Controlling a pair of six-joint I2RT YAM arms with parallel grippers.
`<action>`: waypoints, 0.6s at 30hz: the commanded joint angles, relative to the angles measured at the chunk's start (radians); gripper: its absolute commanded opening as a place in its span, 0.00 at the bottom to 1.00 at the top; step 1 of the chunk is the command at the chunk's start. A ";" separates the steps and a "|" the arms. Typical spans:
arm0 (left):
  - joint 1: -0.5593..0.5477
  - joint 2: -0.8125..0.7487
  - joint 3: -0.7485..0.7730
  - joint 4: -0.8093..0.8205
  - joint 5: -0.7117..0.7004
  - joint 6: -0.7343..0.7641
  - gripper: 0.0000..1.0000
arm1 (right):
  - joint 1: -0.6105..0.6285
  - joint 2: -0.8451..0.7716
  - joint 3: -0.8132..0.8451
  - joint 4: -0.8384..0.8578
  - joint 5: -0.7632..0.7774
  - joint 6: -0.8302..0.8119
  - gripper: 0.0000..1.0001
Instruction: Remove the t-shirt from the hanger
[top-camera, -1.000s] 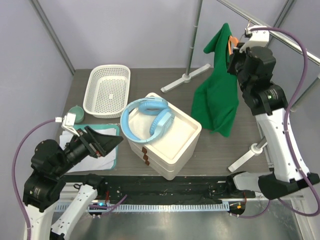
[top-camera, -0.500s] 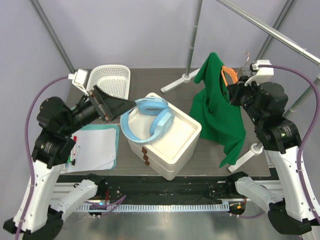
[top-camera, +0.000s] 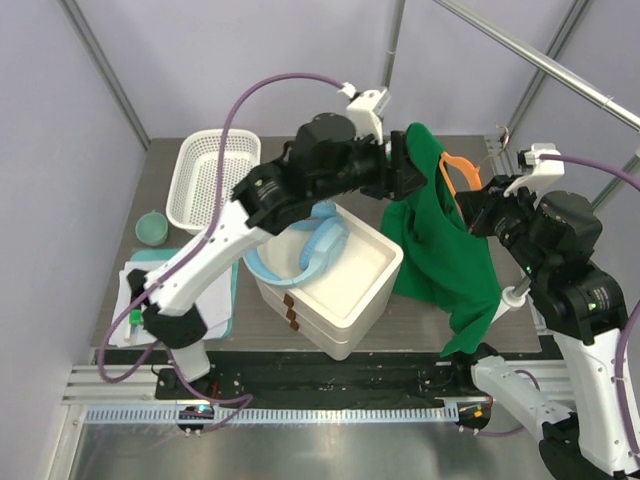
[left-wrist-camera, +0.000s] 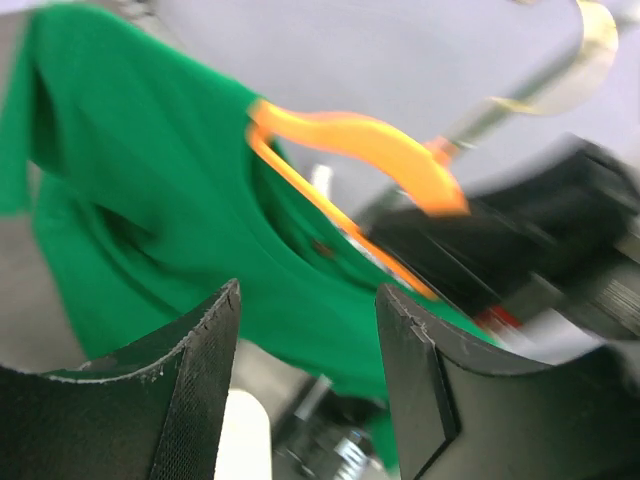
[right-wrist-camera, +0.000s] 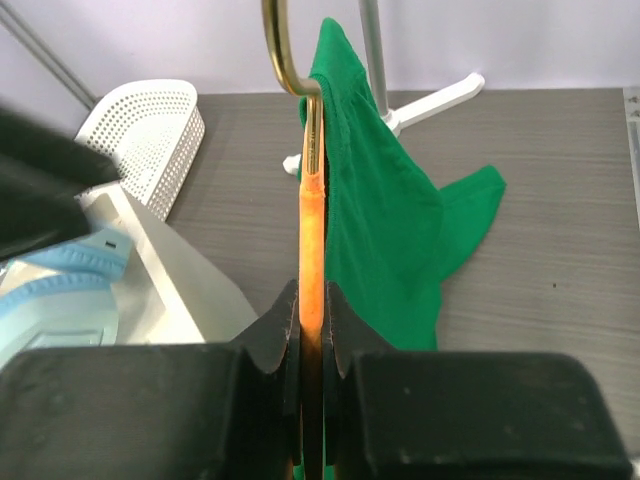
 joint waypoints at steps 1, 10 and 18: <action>-0.015 0.075 0.172 -0.073 -0.135 0.150 0.56 | 0.003 -0.054 0.053 -0.034 -0.016 0.019 0.01; -0.038 0.156 0.112 0.045 -0.121 0.110 0.60 | 0.003 -0.072 0.139 -0.122 -0.036 0.008 0.01; -0.075 0.179 0.082 0.103 -0.132 0.087 0.72 | 0.003 -0.081 0.160 -0.150 -0.073 -0.001 0.01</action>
